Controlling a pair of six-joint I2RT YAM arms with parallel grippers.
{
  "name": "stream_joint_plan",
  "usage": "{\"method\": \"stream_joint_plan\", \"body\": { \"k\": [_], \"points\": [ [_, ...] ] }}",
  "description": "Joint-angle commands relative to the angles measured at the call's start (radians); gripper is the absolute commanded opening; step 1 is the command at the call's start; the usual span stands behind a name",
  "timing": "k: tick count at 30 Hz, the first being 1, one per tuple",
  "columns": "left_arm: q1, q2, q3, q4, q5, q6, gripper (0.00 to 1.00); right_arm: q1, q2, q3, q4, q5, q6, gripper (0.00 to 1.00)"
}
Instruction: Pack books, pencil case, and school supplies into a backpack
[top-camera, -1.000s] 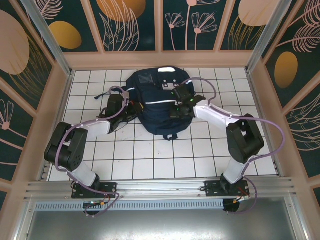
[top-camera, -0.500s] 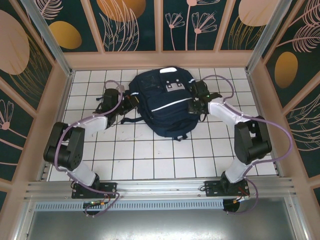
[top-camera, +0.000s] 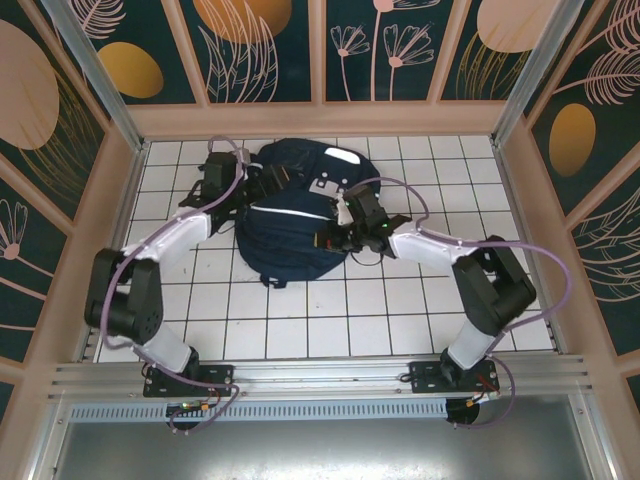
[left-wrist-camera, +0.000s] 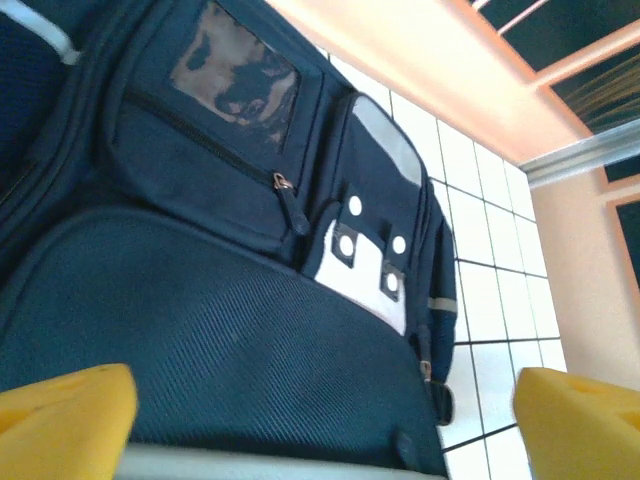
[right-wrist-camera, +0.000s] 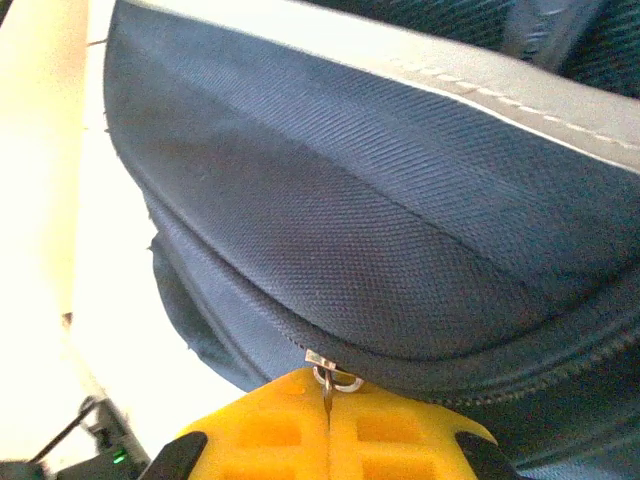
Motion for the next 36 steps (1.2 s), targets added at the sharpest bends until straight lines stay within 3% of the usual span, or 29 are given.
{"method": "stream_joint_plan", "body": {
  "k": [1, 6, 10, 13, 20, 24, 27, 28, 29, 32, 36],
  "points": [
    [0.000, -0.138, -0.056, -0.144, -0.075, 0.039, 0.99, 0.001, 0.085, 0.118, 0.210, -0.161, 0.059, 0.00],
    [0.000, -0.279, -0.183, -0.140, -0.043, -0.082, 0.99, 0.007, 0.176, 0.219, 0.246, -0.223, 0.073, 0.00],
    [-0.001, -0.342, -0.348, 0.018, 0.042, -0.284, 0.99, 0.034, 0.189, 0.268, 0.264, -0.255, 0.043, 0.00],
    [-0.001, -0.365, -0.445, 0.109, 0.024, -0.378, 0.99, 0.045, 0.163, 0.276, 0.249, -0.225, 0.019, 0.00],
    [-0.003, -0.367, -0.502, 0.217, -0.057, -0.442, 0.98, 0.065, 0.112, 0.234, 0.300, -0.189, 0.048, 0.00],
    [-0.003, -0.300, -0.546, 0.401, -0.103, -0.528, 0.92, 0.103, 0.114, 0.231, 0.275, -0.195, 0.042, 0.00],
    [-0.001, -0.222, -0.550, 0.539, -0.107, -0.574, 0.76, 0.116, 0.103, 0.207, 0.244, -0.194, 0.039, 0.00],
    [-0.001, -0.197, -0.542, 0.564, -0.102, -0.574, 0.65, 0.116, 0.098, 0.199, 0.225, -0.195, 0.028, 0.00],
    [-0.002, -0.180, -0.532, 0.584, -0.096, -0.569, 0.46, 0.117, 0.089, 0.191, 0.179, -0.192, -0.002, 0.00],
    [-0.001, -0.168, -0.501, 0.562, -0.100, -0.539, 0.04, 0.115, 0.074, 0.191, -0.015, -0.131, -0.155, 0.00],
    [-0.001, -0.210, -0.440, 0.440, -0.114, -0.435, 0.00, 0.078, 0.087, 0.186, -0.286, 0.097, -0.340, 0.00]
  ]
}}
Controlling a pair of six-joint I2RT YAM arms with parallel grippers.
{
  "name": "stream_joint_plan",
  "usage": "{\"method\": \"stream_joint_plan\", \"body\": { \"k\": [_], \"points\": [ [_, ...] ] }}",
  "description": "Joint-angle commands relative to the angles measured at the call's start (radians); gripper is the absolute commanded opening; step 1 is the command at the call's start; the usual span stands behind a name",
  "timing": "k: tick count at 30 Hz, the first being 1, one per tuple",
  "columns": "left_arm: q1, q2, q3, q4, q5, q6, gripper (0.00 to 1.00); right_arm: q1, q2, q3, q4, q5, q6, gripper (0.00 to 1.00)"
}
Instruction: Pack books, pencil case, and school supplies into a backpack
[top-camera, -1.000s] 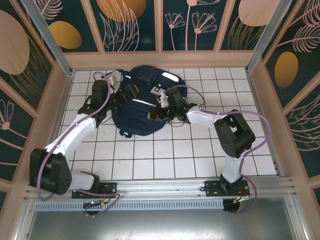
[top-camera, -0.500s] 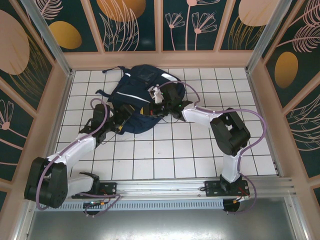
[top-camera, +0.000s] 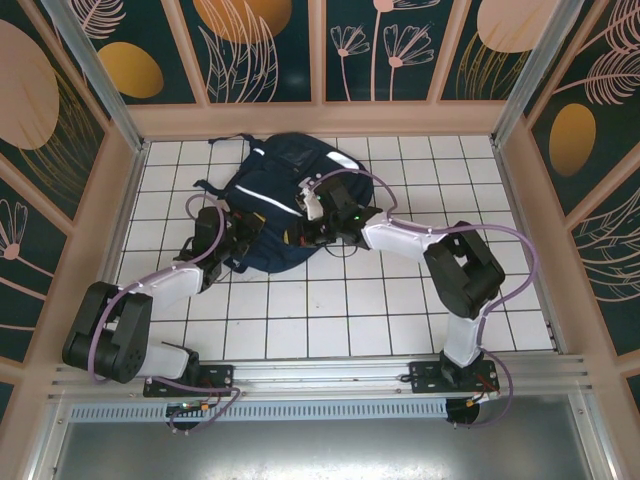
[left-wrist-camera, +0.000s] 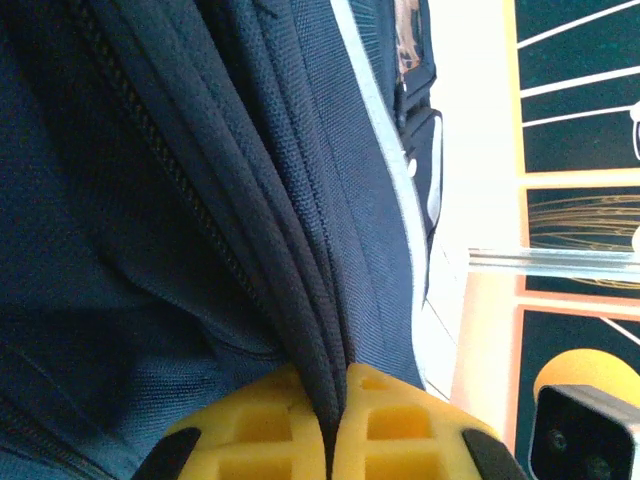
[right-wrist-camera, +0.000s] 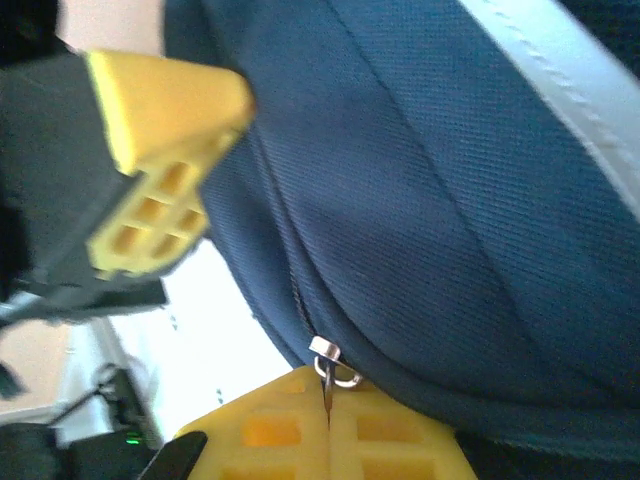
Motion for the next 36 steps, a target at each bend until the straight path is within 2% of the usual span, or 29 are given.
{"method": "stream_joint_plan", "body": {
  "k": [1, 6, 11, 15, 16, 17, 18, 19, 20, 22, 23, 25, 31, 34, 36],
  "points": [
    [0.015, -0.050, 0.086, -0.014, -0.058, 0.103, 0.00, -0.036, -0.051, -0.013, -0.282, 0.147, -0.203, 0.00],
    [0.015, -0.125, 0.051, -0.029, -0.045, 0.103, 0.00, -0.141, -0.041, -0.024, -0.273, 0.297, -0.216, 0.00],
    [0.015, -0.194, 0.019, -0.036, -0.052, 0.082, 0.00, -0.161, 0.026, 0.059, -0.202, 0.591, -0.213, 0.00],
    [0.015, -0.160, 0.056, -0.068, -0.008, 0.111, 0.01, -0.158, 0.082, 0.147, -0.189, 0.608, -0.216, 0.00],
    [0.015, -0.148, 0.074, -0.083, 0.003, 0.135, 0.20, -0.157, 0.080, 0.153, -0.181, 0.580, -0.219, 0.00],
    [0.014, -0.132, 0.106, -0.114, 0.008, 0.178, 0.47, -0.158, 0.072, 0.152, -0.173, 0.536, -0.222, 0.00],
    [0.015, -0.119, 0.148, -0.177, -0.003, 0.230, 0.67, -0.160, 0.063, 0.149, -0.165, 0.495, -0.222, 0.04],
    [0.015, -0.103, 0.209, -0.276, -0.045, 0.296, 0.83, -0.159, 0.046, 0.139, -0.156, 0.463, -0.223, 0.20],
    [0.014, -0.090, 0.264, -0.356, -0.086, 0.361, 0.95, -0.160, 0.024, 0.122, -0.144, 0.449, -0.223, 0.42],
    [0.016, -0.073, 0.348, -0.452, -0.190, 0.457, 0.99, -0.168, -0.031, 0.079, -0.120, 0.462, -0.224, 0.67],
    [0.018, -0.069, 0.374, -0.476, -0.235, 0.494, 0.99, -0.179, -0.064, 0.054, -0.110, 0.476, -0.224, 0.76],
    [0.025, -0.072, 0.401, -0.492, -0.329, 0.559, 0.99, -0.206, -0.126, 0.003, -0.096, 0.536, -0.218, 0.81],
    [0.030, -0.087, 0.368, -0.462, -0.712, 0.771, 0.99, -0.413, -0.274, -0.205, -0.006, 0.807, -0.199, 0.83],
    [0.031, -0.100, 0.263, -0.359, -0.880, 0.914, 0.99, -0.494, -0.333, -0.341, 0.118, 0.865, -0.226, 0.82],
    [0.033, -0.115, 0.172, -0.272, -1.030, 0.936, 0.99, -0.540, -0.375, -0.430, 0.222, 0.847, -0.267, 0.82]
  ]
}}
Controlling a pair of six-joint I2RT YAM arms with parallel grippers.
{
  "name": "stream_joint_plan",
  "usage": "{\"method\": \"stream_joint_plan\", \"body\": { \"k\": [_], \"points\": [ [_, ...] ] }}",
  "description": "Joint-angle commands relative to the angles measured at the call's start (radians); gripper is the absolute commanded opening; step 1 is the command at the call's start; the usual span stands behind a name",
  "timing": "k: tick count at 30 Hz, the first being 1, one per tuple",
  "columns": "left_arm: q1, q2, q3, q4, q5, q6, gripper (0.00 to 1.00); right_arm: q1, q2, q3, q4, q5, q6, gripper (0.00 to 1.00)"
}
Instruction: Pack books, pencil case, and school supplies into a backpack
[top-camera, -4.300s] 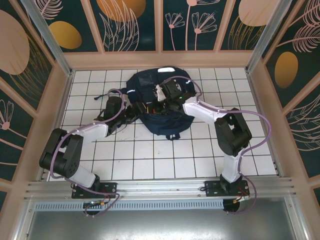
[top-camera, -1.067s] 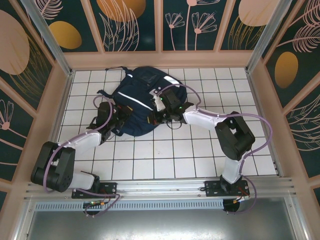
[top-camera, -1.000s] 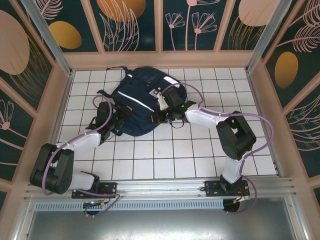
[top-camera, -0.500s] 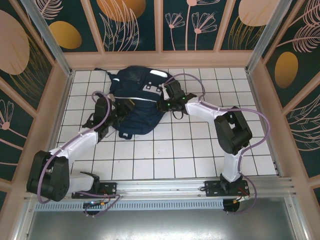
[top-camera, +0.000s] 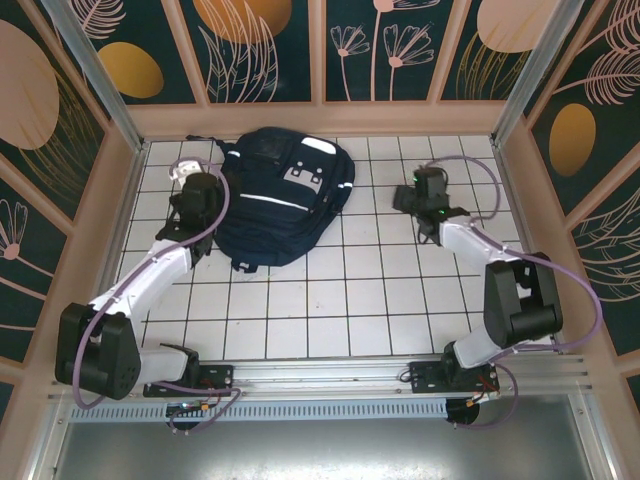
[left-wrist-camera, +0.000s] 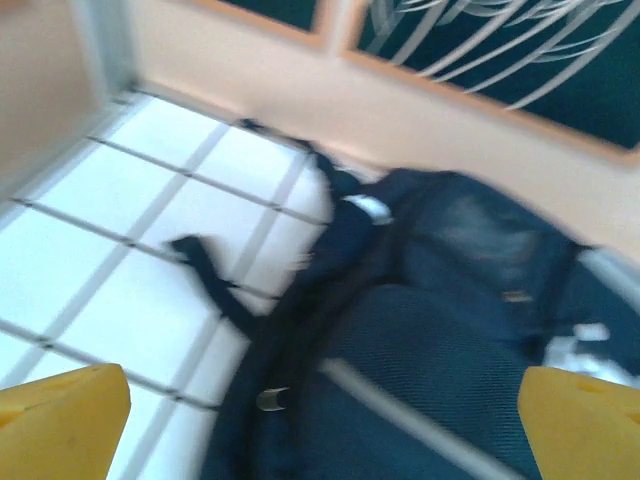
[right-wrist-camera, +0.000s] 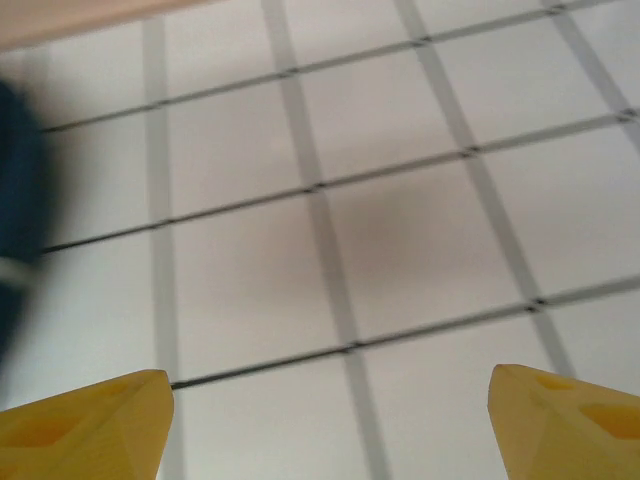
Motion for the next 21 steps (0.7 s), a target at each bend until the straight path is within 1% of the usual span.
{"method": "stream_joint_plan", "body": {
  "k": [1, 3, 5, 6, 7, 9, 10, 11, 13, 14, 15, 16, 17, 18, 19, 20, 21],
  "points": [
    [0.011, -0.033, -0.144, 0.155, -0.353, 0.159, 0.99, -0.052, -0.058, -0.142, 0.210, 0.062, -0.065, 0.82],
    [0.013, -0.037, -0.227, 0.285, -0.451, 0.199, 0.99, -0.079, -0.083, -0.247, 0.368, 0.053, -0.112, 0.83],
    [0.032, -0.014, -0.268, 0.341, -0.524, 0.190, 0.99, -0.100, -0.093, -0.356, 0.573, 0.047, -0.155, 0.83],
    [0.049, 0.000, -0.279, 0.357, -0.527, 0.171, 0.99, -0.115, -0.094, -0.405, 0.668, 0.033, -0.164, 0.83],
    [0.063, 0.013, -0.297, 0.401, -0.508, 0.160, 0.99, -0.126, -0.091, -0.433, 0.728, 0.019, -0.185, 0.83],
    [0.084, 0.033, -0.377, 0.565, -0.433, 0.190, 0.99, -0.128, -0.072, -0.495, 0.859, 0.048, -0.220, 0.83],
    [0.092, 0.041, -0.428, 0.707, -0.362, 0.228, 0.99, -0.129, -0.057, -0.537, 0.951, 0.042, -0.239, 0.83],
    [0.099, 0.051, -0.459, 0.804, -0.295, 0.278, 0.99, -0.129, -0.049, -0.551, 0.997, 0.046, -0.253, 0.82],
    [0.104, 0.082, -0.470, 0.872, -0.223, 0.336, 0.99, -0.151, -0.018, -0.569, 1.058, -0.025, -0.258, 0.81],
    [0.112, 0.092, -0.478, 0.894, -0.184, 0.347, 0.99, -0.165, -0.005, -0.563, 1.062, -0.046, -0.248, 0.82],
    [0.124, 0.103, -0.492, 0.923, -0.136, 0.352, 0.99, -0.193, -0.006, -0.552, 1.031, -0.099, -0.229, 0.89],
    [0.140, 0.115, -0.513, 0.962, -0.107, 0.343, 0.99, -0.227, -0.001, -0.552, 1.033, -0.158, -0.209, 0.98],
    [0.159, 0.119, -0.526, 1.001, -0.091, 0.336, 0.99, -0.254, -0.005, -0.557, 1.037, -0.209, -0.195, 0.99],
    [0.188, 0.119, -0.547, 1.043, -0.047, 0.323, 0.99, -0.277, -0.009, -0.577, 1.060, -0.246, -0.184, 0.99],
    [0.226, 0.123, -0.551, 1.035, 0.021, 0.289, 0.99, -0.286, -0.008, -0.610, 1.119, -0.278, -0.181, 0.99],
    [0.256, 0.144, -0.562, 1.068, 0.068, 0.272, 0.99, -0.288, 0.011, -0.643, 1.190, -0.278, -0.180, 0.99],
    [0.263, 0.149, -0.565, 1.090, 0.120, 0.288, 0.99, -0.285, 0.037, -0.679, 1.301, -0.275, -0.186, 0.99]
  ]
}}
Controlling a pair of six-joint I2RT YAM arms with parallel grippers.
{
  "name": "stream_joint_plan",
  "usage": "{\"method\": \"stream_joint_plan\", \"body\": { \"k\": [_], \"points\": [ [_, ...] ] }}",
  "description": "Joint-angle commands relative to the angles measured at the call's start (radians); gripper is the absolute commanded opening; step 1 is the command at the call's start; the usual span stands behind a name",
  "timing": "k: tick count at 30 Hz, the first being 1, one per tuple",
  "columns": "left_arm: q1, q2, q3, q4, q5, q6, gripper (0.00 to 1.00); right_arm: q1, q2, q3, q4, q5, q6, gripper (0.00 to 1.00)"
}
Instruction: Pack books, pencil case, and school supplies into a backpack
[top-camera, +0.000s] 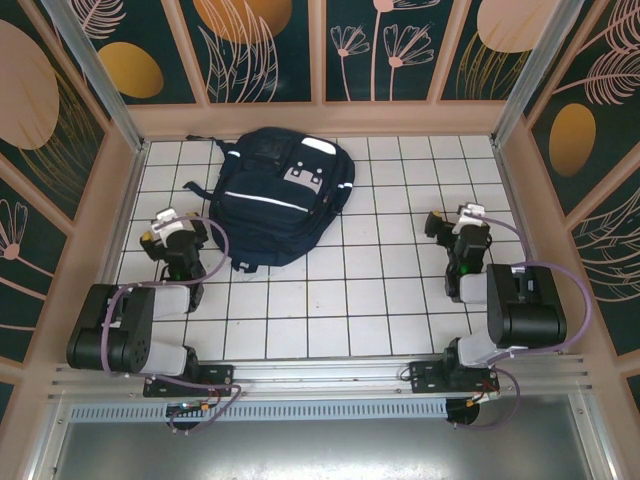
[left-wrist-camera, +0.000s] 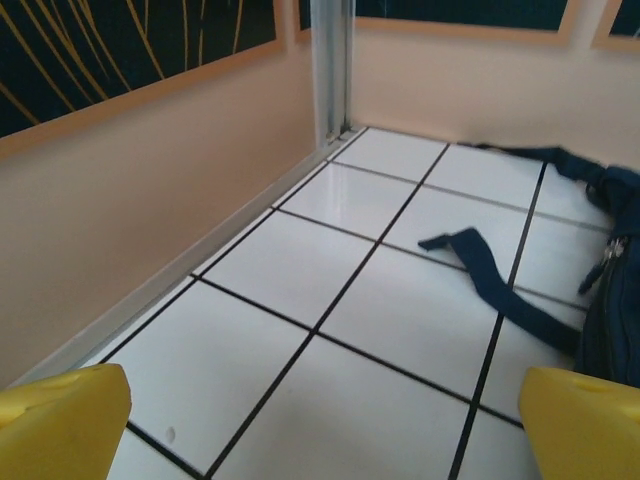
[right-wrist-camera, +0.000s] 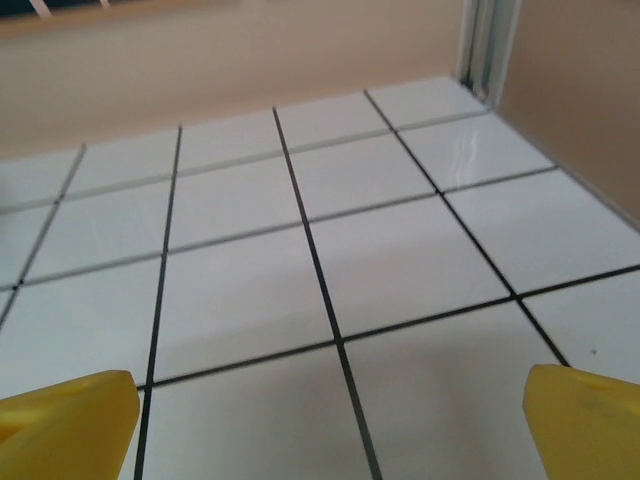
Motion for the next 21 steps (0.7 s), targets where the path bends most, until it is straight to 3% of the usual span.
{"method": "stream_joint_plan", "body": {
  "k": [1, 3, 5, 7, 9, 20, 21],
  "points": [
    [0.042, 0.038, -0.028, 0.184, 0.259, 0.025, 0.99, -0.004, 0.024, -0.065, 0.208, -0.073, 0.021, 0.99],
    [0.042, 0.120, -0.105, 0.431, 0.270, 0.036, 0.99, 0.006, 0.028, -0.062, 0.205, -0.057, 0.015, 0.99],
    [0.042, 0.065, -0.120, 0.369, 0.258, 0.023, 0.99, 0.020, 0.030, -0.055, 0.196, -0.036, 0.004, 0.99],
    [0.043, 0.098, -0.118, 0.425, 0.246, 0.024, 0.99, 0.032, 0.029, -0.055, 0.194, -0.010, -0.003, 0.99],
    [0.042, 0.082, -0.088, 0.337, 0.250, 0.026, 0.99, 0.032, 0.029, -0.056, 0.192, -0.012, -0.002, 0.99],
    [0.042, 0.087, -0.077, 0.327, 0.253, 0.030, 0.99, 0.030, 0.029, -0.054, 0.189, -0.015, -0.002, 0.99],
    [0.042, 0.087, -0.077, 0.325, 0.257, 0.030, 0.55, 0.030, 0.029, -0.054, 0.190, -0.015, -0.002, 0.99]
  ]
}}
